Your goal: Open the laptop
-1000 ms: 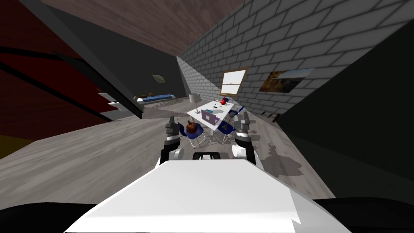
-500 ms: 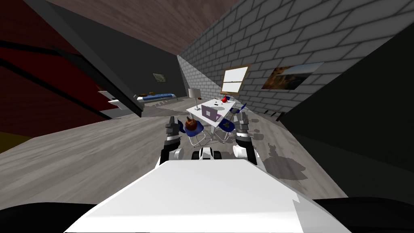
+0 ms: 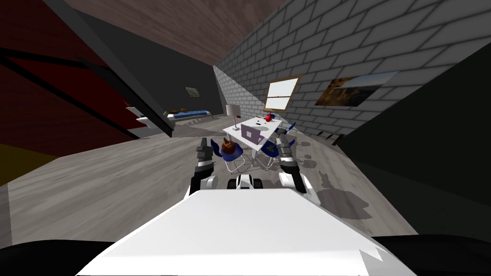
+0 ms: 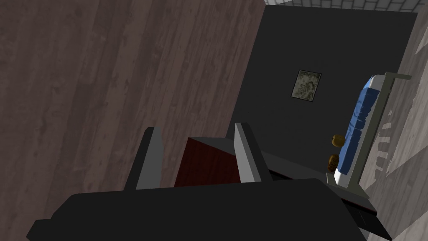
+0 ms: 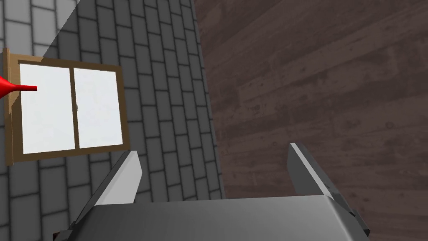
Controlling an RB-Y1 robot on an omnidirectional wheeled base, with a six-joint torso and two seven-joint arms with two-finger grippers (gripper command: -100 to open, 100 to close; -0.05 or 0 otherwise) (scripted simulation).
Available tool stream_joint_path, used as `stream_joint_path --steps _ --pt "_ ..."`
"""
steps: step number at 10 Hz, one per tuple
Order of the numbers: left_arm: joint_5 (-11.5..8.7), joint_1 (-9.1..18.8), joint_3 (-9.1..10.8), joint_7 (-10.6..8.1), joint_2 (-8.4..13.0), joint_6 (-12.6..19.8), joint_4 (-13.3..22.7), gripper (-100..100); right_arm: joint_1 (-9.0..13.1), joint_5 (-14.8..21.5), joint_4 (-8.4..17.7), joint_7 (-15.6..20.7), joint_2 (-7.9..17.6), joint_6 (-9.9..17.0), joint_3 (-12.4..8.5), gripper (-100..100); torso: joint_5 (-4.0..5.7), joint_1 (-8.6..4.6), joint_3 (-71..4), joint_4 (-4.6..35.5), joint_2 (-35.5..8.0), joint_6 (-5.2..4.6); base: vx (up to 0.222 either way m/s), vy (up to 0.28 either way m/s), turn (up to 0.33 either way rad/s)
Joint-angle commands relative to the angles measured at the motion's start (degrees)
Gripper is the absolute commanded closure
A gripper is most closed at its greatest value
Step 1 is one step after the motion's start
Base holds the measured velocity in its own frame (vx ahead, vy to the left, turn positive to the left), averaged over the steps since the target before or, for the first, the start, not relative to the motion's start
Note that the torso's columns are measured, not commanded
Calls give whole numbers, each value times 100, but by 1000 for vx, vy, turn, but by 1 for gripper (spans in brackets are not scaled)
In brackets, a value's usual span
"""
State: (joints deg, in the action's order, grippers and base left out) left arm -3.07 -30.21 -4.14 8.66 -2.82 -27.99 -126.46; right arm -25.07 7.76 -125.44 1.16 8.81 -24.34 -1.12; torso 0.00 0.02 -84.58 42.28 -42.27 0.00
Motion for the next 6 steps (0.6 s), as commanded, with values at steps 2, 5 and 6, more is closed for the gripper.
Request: stream_joint_path --steps 2,5,6 --pt "0 0 0 0 0 0 0 0 73 425 214 366 341 139 -111 -100 0 0 1 1 -2 0 10 32 83" --pt "0 0 0 0 0 0 0 0 156 831 401 707 586 281 -214 -100 1 -2 1 0 -1 -1 11 31 99" --pt "0 0 0 0 0 0 0 0 185 973 466 827 669 330 -250 -100 1 -3 1 0 -2 -1 13 30 91"
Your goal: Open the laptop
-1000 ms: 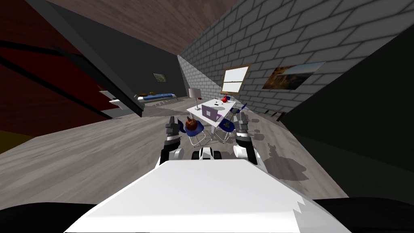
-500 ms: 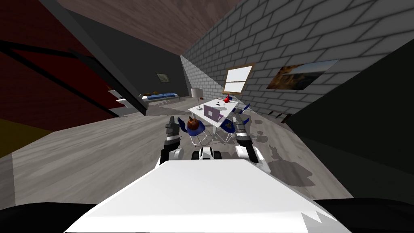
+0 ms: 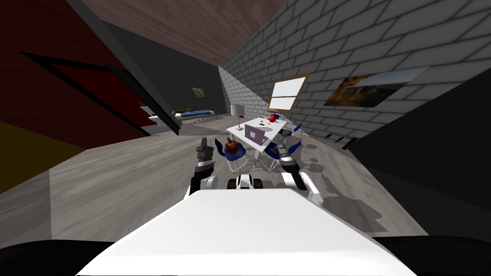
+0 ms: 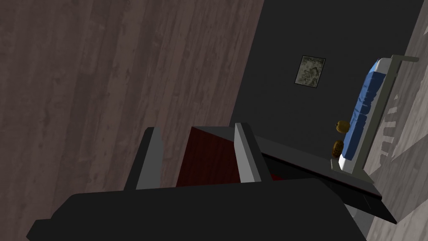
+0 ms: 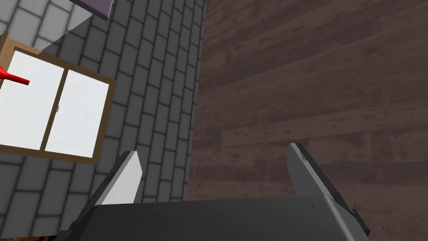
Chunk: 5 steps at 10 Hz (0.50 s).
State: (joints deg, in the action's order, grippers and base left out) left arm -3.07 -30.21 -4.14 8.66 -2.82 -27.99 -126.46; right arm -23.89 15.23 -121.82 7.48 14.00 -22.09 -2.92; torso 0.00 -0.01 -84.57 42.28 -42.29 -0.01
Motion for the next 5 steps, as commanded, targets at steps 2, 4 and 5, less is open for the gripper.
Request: stream_joint_path --steps 2,4,5 --pt "0 0 0 0 0 0 0 0 127 518 241 440 324 208 -144 -100 0 2 -1 0 2 1 14 33 101" --pt "0 0 0 0 0 0 0 0 190 818 392 692 515 316 -220 -100 -1 3 1 0 -1 0 12 38 114" --pt "0 0 0 0 0 0 0 0 223 970 473 821 619 371 -259 -100 -1 3 0 0 0 0 17 37 111"
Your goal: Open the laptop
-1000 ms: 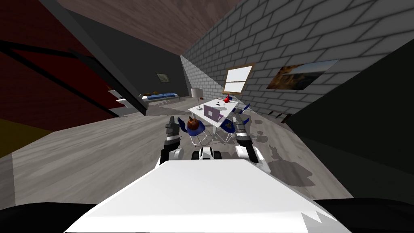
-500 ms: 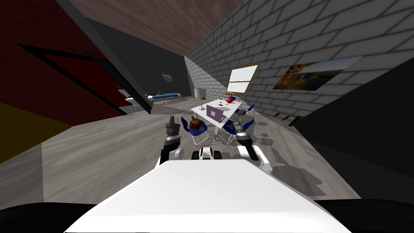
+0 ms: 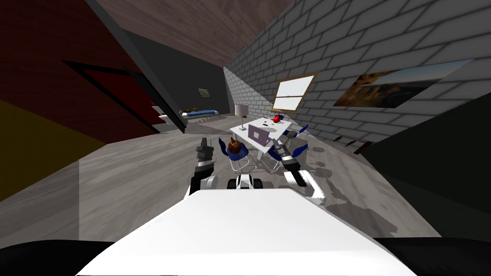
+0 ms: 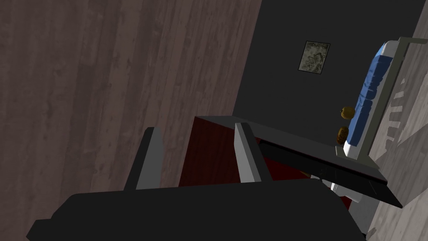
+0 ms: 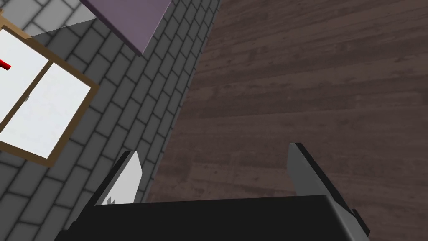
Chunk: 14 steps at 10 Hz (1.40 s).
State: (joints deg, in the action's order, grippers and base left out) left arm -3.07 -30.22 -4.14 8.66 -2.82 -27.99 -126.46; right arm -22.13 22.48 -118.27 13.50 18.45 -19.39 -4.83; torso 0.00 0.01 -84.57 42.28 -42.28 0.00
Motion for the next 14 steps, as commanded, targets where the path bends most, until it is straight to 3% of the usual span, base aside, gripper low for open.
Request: stream_joint_path --steps 1,14 --pt "0 0 0 0 0 0 0 0 82 400 204 349 284 158 -108 -100 0 -1 -1 0 1 0 17 36 106" --pt "0 0 0 0 0 0 0 0 540 2312 1423 1969 1925 895 -595 -100 0 -3 0 0 -1 0 18 33 104"
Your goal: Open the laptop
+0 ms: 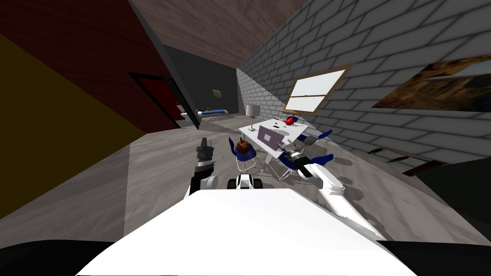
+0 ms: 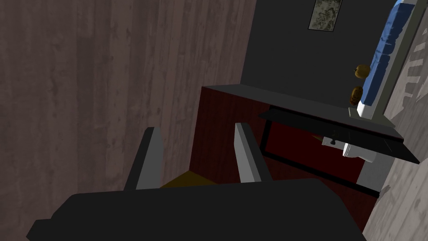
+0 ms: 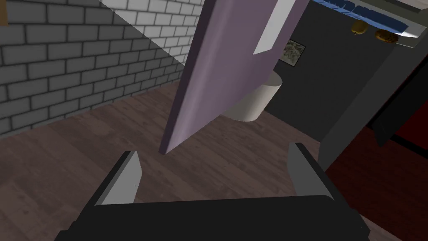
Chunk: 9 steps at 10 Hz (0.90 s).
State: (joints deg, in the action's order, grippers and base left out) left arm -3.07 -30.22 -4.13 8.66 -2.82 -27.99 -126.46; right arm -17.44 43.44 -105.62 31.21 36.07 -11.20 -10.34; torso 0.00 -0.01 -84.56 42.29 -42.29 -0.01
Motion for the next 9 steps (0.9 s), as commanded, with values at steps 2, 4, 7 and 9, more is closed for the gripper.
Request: stream_joint_path --steps 2,4,7,9 --pt "0 0 0 0 0 0 0 0 121 429 289 378 362 158 -99 -100 0 1 0 -1 1 0 17 23 76" --pt "0 0 0 0 0 0 0 0 176 669 432 581 589 248 -160 -100 0 1 0 0 0 1 15 22 79" --pt "0 0 0 0 0 0 0 0 162 694 419 585 673 289 -172 -100 1 -2 2 0 -2 -1 9 11 37" --pt "0 0 1 0 0 0 0 0 134 524 510 347 901 301 -149 100 5 1 0 -5 3 11 2 -8 0"
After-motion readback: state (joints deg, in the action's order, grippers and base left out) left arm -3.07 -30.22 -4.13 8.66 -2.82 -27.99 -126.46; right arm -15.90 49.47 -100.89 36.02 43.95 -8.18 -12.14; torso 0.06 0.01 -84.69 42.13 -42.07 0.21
